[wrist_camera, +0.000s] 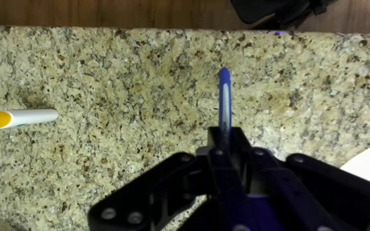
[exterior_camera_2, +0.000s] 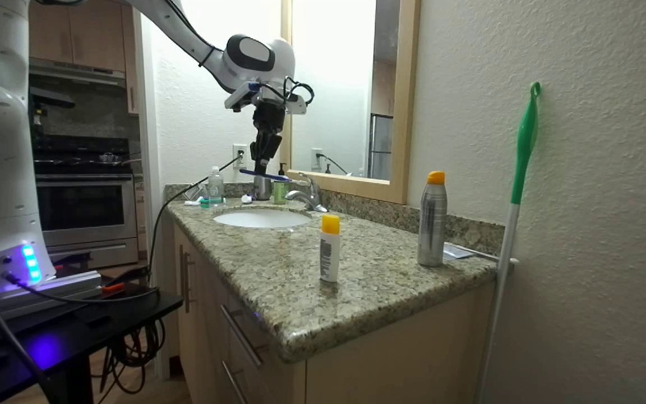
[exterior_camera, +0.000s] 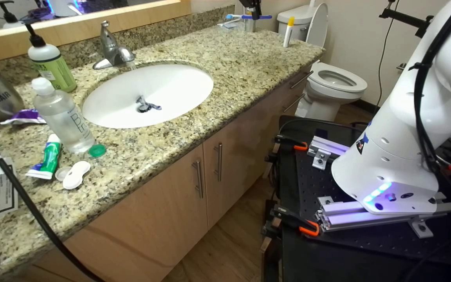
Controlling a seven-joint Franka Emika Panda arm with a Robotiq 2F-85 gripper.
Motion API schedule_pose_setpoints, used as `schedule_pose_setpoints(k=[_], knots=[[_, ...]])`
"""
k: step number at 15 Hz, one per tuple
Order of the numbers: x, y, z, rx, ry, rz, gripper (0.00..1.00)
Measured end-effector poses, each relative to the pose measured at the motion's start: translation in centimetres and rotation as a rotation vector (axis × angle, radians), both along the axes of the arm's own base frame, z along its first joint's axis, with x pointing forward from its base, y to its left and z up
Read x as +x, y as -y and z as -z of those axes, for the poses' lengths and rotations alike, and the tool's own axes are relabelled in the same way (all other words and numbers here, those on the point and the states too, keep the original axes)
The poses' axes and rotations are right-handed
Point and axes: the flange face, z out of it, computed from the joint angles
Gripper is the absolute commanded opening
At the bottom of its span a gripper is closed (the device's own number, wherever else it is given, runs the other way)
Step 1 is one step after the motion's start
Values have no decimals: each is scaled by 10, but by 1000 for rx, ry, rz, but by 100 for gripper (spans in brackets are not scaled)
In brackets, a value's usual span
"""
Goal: Wet the toothbrush under the tap then place it back on the counter
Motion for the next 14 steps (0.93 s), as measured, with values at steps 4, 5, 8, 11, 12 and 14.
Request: schedule_pose_setpoints(k=[4, 5, 8, 11, 12, 14], knots=[[-2, 2, -1, 9, -6, -9, 3], [2, -2, 1, 21, -14, -55, 3], [30, -42, 18, 67, -35, -206, 3], [66, -108, 39, 97, -60, -368, 3], [77, -127, 45, 107, -68, -422, 3], [94, -157, 56, 135, -89, -533, 10]])
